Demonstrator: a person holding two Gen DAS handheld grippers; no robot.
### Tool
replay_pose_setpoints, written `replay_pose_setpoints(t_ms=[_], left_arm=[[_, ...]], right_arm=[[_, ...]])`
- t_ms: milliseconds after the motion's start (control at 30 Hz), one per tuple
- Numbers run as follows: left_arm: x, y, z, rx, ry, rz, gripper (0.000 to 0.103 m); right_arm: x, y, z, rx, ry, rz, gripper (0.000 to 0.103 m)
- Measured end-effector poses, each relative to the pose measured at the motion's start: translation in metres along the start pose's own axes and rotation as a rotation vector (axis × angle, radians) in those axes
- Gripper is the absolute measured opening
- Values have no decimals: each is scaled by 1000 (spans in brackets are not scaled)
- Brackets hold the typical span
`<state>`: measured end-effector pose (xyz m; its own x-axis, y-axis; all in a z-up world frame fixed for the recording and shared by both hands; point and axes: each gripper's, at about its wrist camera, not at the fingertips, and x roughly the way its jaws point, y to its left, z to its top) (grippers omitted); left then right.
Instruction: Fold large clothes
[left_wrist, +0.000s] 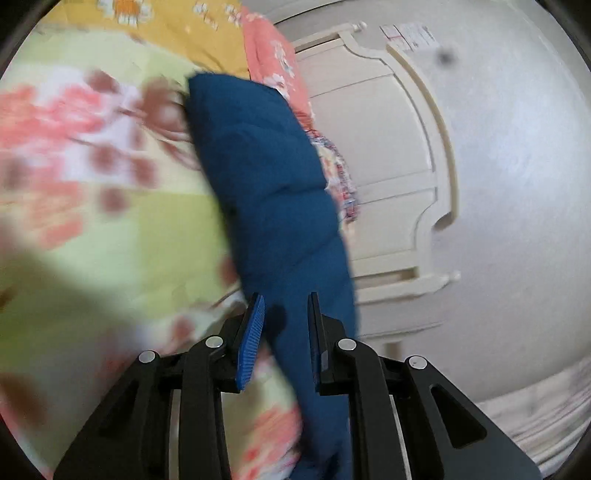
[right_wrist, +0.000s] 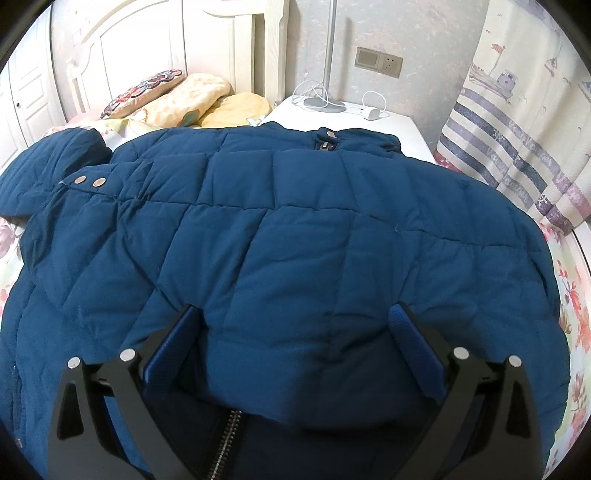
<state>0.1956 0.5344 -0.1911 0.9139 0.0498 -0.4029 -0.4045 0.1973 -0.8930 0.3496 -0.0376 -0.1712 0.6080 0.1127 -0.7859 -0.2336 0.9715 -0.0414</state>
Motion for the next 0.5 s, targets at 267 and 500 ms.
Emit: replay_pose_setpoints(t_ms=[267, 500], left_arm=[[39, -10, 21, 37, 50, 100, 10], [43, -14, 10, 107, -1, -48, 3]], right_arm=[[0, 0, 0, -1, -1, -2, 101], [0, 0, 0, -2, 0, -2, 101]])
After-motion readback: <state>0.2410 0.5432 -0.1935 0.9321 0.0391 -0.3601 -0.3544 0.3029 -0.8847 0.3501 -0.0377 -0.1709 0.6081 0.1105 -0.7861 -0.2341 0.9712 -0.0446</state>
